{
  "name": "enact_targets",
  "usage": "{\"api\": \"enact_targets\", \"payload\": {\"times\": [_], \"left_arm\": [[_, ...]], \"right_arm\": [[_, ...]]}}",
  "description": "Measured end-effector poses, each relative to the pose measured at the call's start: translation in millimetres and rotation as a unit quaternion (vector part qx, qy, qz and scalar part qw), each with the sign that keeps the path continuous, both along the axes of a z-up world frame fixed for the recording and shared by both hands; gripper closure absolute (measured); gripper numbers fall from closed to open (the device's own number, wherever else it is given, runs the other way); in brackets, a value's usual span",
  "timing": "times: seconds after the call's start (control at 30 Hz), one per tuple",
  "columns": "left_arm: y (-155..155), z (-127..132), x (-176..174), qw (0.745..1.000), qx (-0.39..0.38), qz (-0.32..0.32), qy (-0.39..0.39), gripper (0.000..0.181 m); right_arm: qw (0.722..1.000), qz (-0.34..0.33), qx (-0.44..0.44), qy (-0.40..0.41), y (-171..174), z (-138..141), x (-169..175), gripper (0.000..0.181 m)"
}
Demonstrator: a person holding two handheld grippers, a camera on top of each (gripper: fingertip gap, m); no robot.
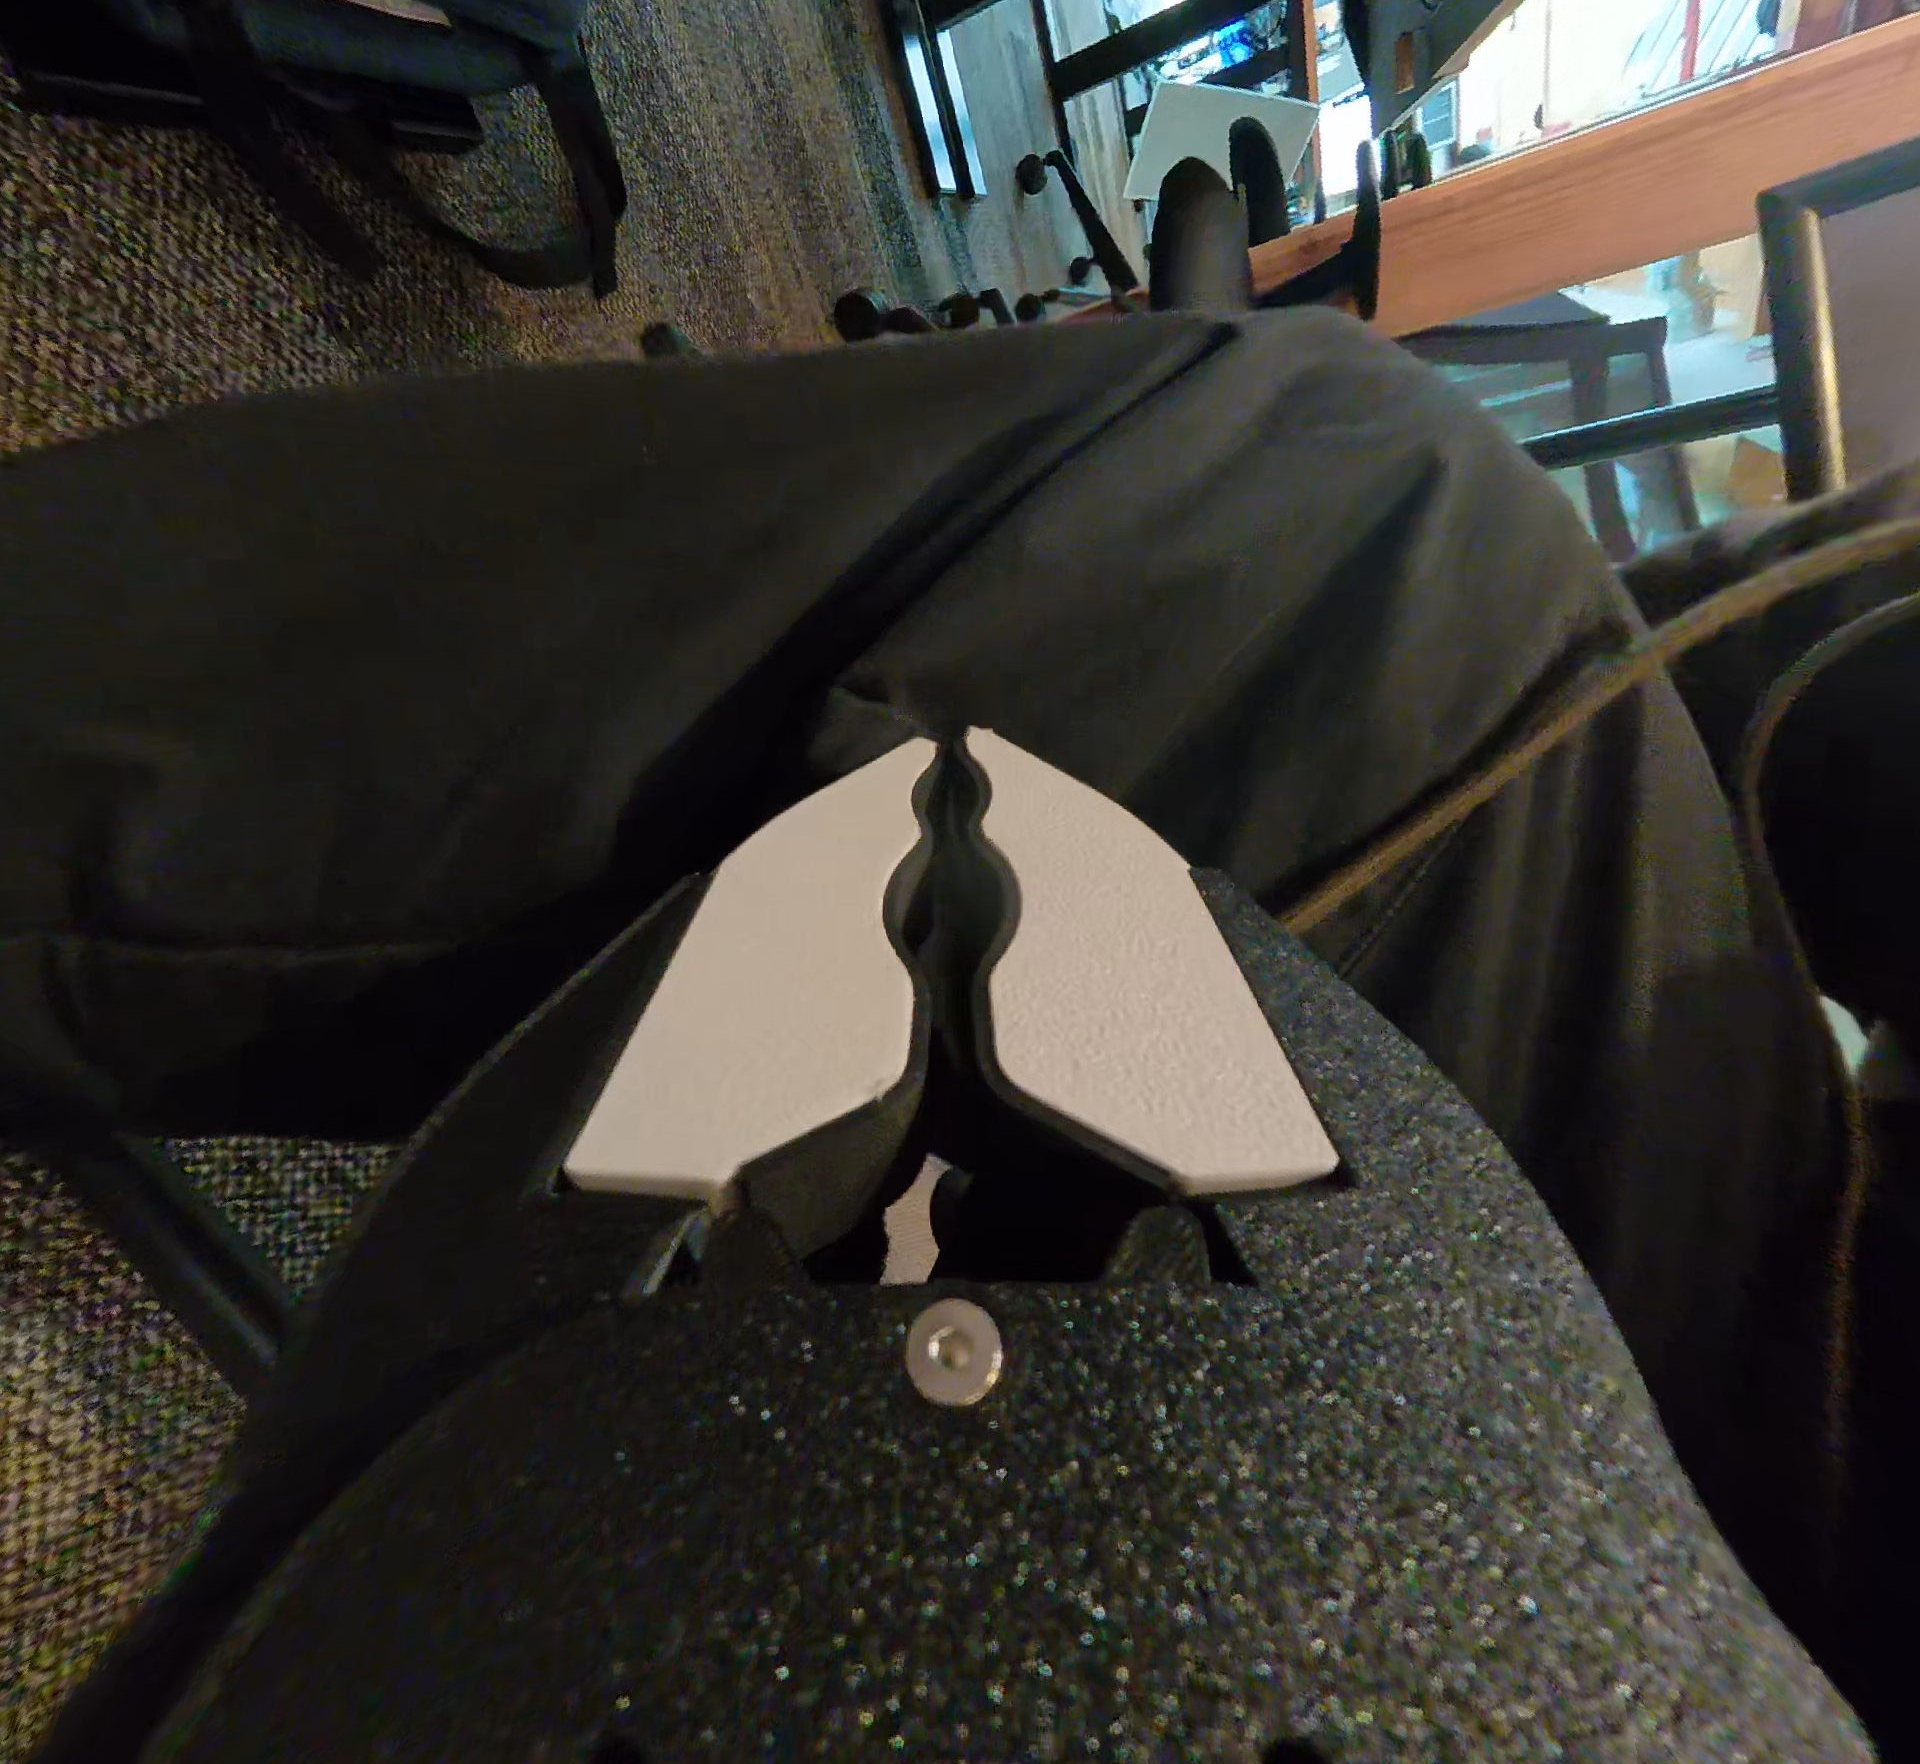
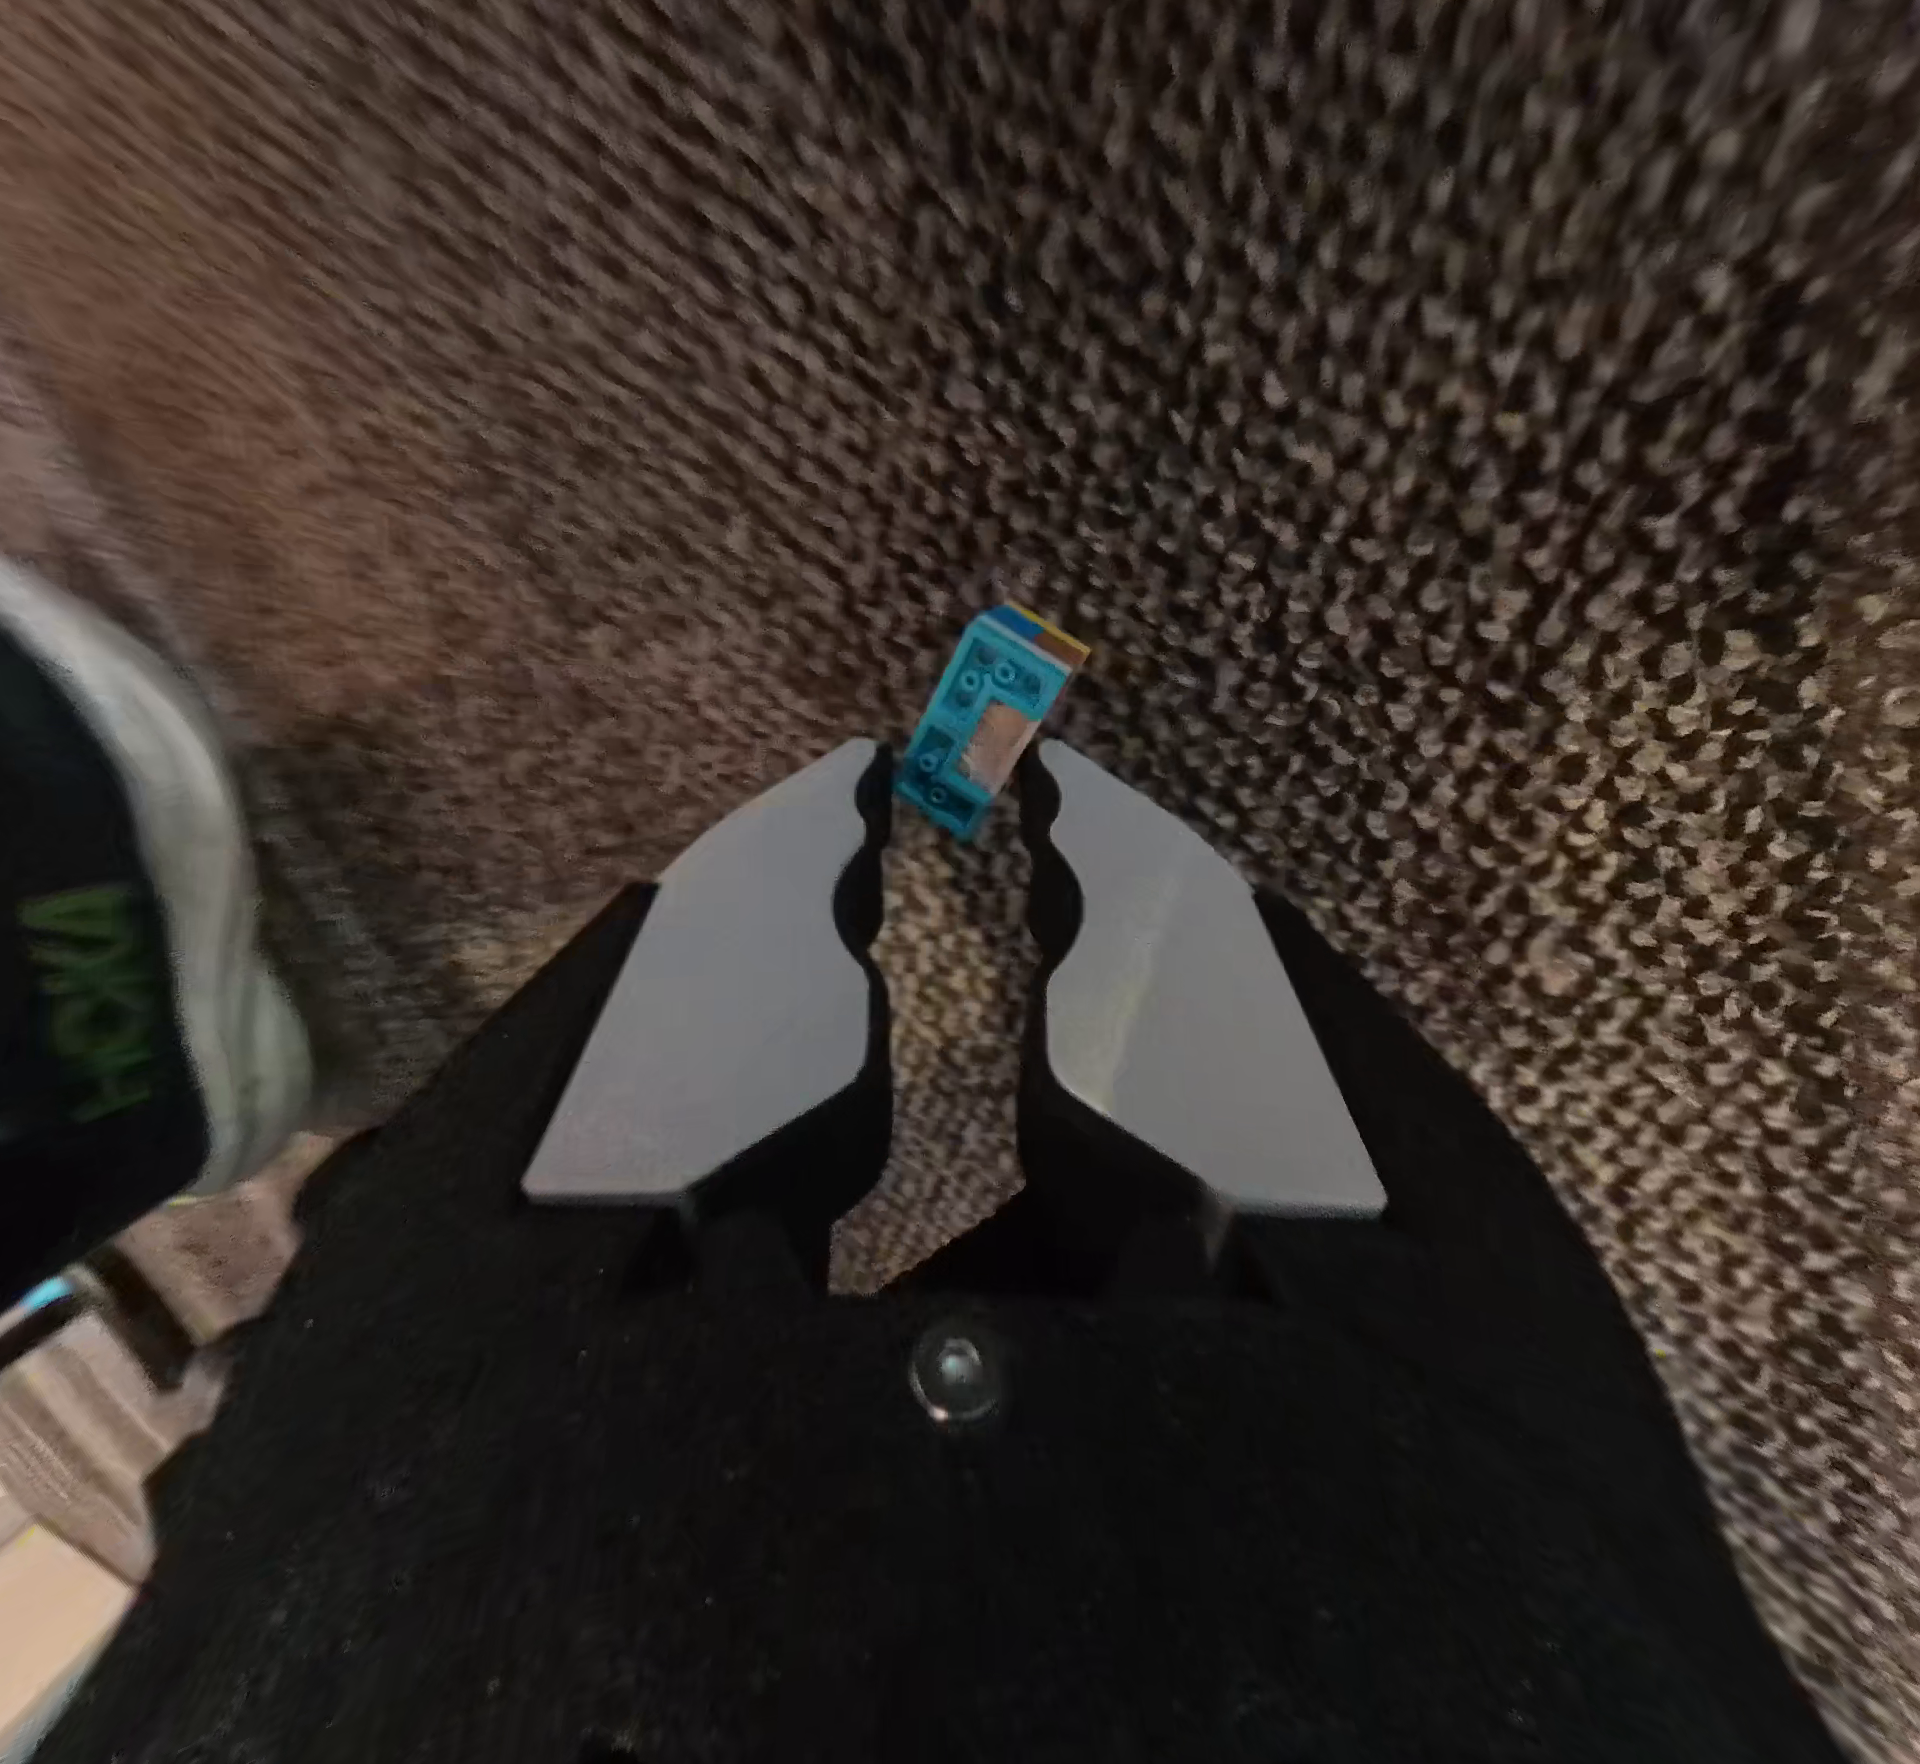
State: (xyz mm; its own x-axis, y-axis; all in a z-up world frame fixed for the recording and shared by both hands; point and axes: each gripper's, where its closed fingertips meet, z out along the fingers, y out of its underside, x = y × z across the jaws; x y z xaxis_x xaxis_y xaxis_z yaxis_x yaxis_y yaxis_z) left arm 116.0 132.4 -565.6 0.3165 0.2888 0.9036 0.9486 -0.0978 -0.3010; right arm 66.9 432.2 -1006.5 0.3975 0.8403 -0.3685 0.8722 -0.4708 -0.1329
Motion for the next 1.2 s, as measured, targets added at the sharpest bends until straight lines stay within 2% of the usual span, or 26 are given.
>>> {"api": "enact_targets", "payload": {"times": [0.07,0.13,0.2,0.27,0.33,0.43,0.53,0.6,0.7,0.77,0.87,0.93,1.03,1.17,1.2], "left_arm": [[6,5,-6,1.000,-0.010,0.004,0.011,0.181],[15,12,-11,0.999,-0.029,-0.004,0.037,0.179],[25,21,-13,0.996,-0.050,-0.027,0.071,0.177],[36,31,-11,0.992,-0.060,-0.052,0.102,0.175],[46,42,-8,0.988,-0.059,-0.067,0.126,0.175],[60,58,-1,0.986,-0.048,-0.080,0.141,0.175],[71,72,11,0.983,-0.034,-0.099,0.152,0.175],[73,79,22,0.979,-0.032,-0.119,0.162,0.174],[68,83,36,0.971,-0.039,-0.145,0.184,0.173],[62,86,42,0.968,-0.041,-0.152,0.195,0.173],[47,89,45,0.967,-0.039,-0.145,0.207,0.173],[34,90,40,0.970,-0.039,-0.125,0.204,0.173],[14,107,25,0.980,-0.010,-0.072,0.187,0.173],[-13,130,10,0.984,0.033,-0.011,0.174,0.174],[-18,134,8,0.984,0.041,0.000,0.171,0.174]], "right_arm": [[0.998,0.002,-0.004,0.062,-2,36,-12,0.158],[0.991,0.034,0.005,0.129,-7,86,-23,0.157],[0.975,0.079,0.013,0.207,-17,153,-35,0.157],[0.944,0.138,0.031,0.298,-33,240,-48,0.157],[0.887,0.220,0.062,0.402,-58,349,-56,0.157],[0.762,0.334,0.151,0.534,-97,528,-54,0.157],[0.651,0.374,0.232,0.618,-127,690,-47,0.157],[0.612,0.383,0.258,0.641,-146,771,-49,0.158],[0.593,0.397,0.281,0.642,-180,858,-66,0.158],[0.598,0.399,0.306,0.625,-203,892,-89,0.157],[0.639,0.405,0.321,0.570,-235,902,-137,0.157],[0.673,0.402,0.305,0.540,-252,894,-167,0.157],[0.720,0.391,0.286,0.496,-265,870,-198,0.157],[0.764,0.364,0.269,0.460,-264,835,-212,0.151],[0.770,0.343,0.257,0.472,-262,837,-212,0.149]]}}
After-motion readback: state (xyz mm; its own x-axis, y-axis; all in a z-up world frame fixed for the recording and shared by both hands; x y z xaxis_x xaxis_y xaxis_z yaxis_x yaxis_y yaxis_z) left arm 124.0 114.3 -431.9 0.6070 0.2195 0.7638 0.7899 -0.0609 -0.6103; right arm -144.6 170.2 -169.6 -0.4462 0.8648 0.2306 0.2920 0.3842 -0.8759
